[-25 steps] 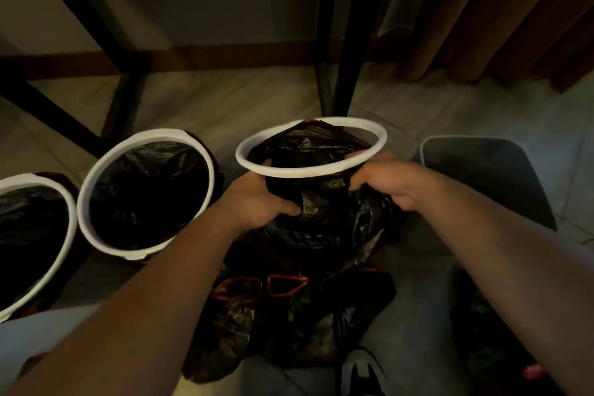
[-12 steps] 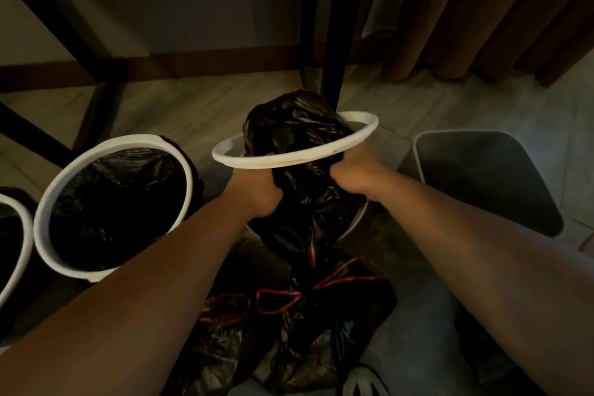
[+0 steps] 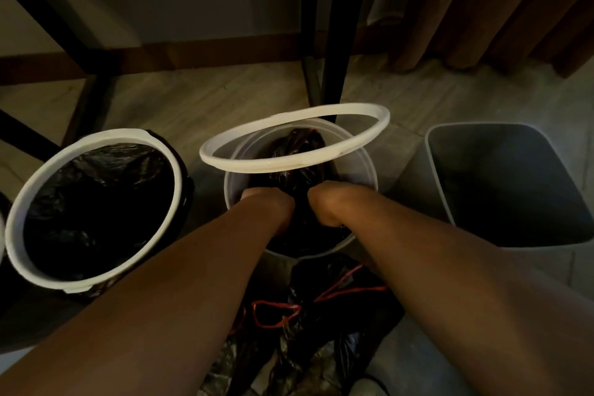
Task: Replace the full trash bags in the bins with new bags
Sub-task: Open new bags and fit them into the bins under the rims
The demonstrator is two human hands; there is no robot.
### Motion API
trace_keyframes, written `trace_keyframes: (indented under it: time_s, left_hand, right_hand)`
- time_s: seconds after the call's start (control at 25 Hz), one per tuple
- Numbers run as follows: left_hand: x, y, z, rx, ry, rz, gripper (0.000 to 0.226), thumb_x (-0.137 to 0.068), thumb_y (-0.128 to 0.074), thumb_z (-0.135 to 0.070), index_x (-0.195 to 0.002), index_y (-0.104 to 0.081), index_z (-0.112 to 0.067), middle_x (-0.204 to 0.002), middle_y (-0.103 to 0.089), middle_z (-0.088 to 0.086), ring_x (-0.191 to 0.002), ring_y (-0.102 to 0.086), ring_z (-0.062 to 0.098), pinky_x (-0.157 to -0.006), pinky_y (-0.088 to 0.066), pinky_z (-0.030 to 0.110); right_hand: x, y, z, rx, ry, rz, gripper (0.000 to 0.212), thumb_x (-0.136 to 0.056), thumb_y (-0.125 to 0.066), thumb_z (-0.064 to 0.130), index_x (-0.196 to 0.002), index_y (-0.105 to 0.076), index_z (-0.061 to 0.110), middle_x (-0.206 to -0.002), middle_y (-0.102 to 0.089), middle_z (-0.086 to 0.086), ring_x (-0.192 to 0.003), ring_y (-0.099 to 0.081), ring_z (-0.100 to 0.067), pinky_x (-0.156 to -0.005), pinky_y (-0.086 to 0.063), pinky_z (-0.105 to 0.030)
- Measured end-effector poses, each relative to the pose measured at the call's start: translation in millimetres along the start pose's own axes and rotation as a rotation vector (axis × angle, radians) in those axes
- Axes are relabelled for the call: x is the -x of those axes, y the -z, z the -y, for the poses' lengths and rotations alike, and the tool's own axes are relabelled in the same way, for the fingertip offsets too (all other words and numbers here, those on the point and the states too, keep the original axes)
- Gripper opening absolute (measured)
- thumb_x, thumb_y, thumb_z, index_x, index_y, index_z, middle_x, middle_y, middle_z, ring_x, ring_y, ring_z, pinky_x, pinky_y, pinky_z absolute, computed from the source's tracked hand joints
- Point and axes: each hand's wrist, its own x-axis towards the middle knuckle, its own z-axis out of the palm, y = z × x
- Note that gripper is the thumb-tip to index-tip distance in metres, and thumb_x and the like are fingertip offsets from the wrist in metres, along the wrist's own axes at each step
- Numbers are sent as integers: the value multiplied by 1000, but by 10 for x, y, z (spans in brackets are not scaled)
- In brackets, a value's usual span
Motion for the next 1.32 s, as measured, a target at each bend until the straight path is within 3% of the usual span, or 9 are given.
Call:
trace_keyframes:
  time_s: [0.12,0.32,0.44,0.56,0.68,0.88,0.96,1.16,1.32]
  left_hand:
    - [10,18,-40,39,-10,0,40,-94,-69,-12,-133,-64,-15,-122,-66,8,-118,-66,30,-81,-51,41]
    - [271,67,130,362,-41,-551,38,-90,-69,-18,-128,-65,-19,-127,-68,11,-117,-65,31,-94,-51,37]
    - [485,-32,267,569,-46,-688,53,-89,-73,-22,-140,-59,-23,-137,-65,5,-127,-59,27,-106,-49,38]
    - [662,-176,401,708,41,-875,44,-87,-78,-20,-129,-68,-20,-125,-71,4,-120,-64,26,-94,-45,28]
    - [709,-209,360,597,142,-825,35,-88,-73,-19,-123,-73,-19,-118,-74,8,-113,-68,30,-93,-53,36]
    - [517,92,162,357,49,-382,27,-88,-70,-23,-114,-73,-18,-112,-70,6,-99,-66,25,-83,-52,35]
    - [568,108,256,460,63,-448,32,-90,-70,-20,-121,-74,-24,-121,-71,1,-111,-65,23,-86,-44,28]
    - [991,-408,435,784,158,-916,31,-93,-75,-29,-123,-77,-24,-124,-74,3,-112,-68,26,-90,-44,27]
    - [1090,-726,421,888,173,-807,73,-90,-74,-32,-157,-48,-21,-157,-46,4,-143,-45,22,-110,-31,25]
  right_hand:
    - [64,34,-6,-22,11,-58,44,-97,-70,13,-139,-61,6,-139,-63,-16,-118,-66,-30,-84,-49,-30]
    - [463,314,-259,-287,13,-422,32,-97,-66,17,-128,-64,11,-125,-65,-9,-96,-56,-20,-80,-45,-30]
    - [742,358,-429,-538,35,-406,41,-99,-67,23,-139,-59,20,-116,-60,-3,-92,-66,-16,-68,-61,-30]
    - [925,278,-621,-671,-7,-487,36,-94,-65,6,-123,-67,29,-111,-60,1,-81,-67,-17,-59,-60,-30]
    - [957,153,-720,-668,-101,-622,25,-92,-69,7,-104,-72,28,-109,-67,0,-87,-61,-12,-75,-55,-32]
    - [936,73,-774,-1024,-76,-451,47,-88,-77,-1,-127,-69,24,-110,-59,2,-90,-73,-24,-72,-68,-40]
    - [943,31,-861,-1152,-45,-488,45,-86,-77,-4,-121,-73,24,-110,-63,1,-95,-73,-24,-76,-67,-41]
    - [953,-114,-1001,-1489,-112,-793,20,-88,-79,4,-85,-80,23,-95,-78,-2,-96,-75,-20,-77,-61,-32]
    - [981,-172,-986,-1756,-57,-654,23,-87,-83,7,-106,-76,18,-109,-78,-8,-97,-79,-23,-78,-67,-43]
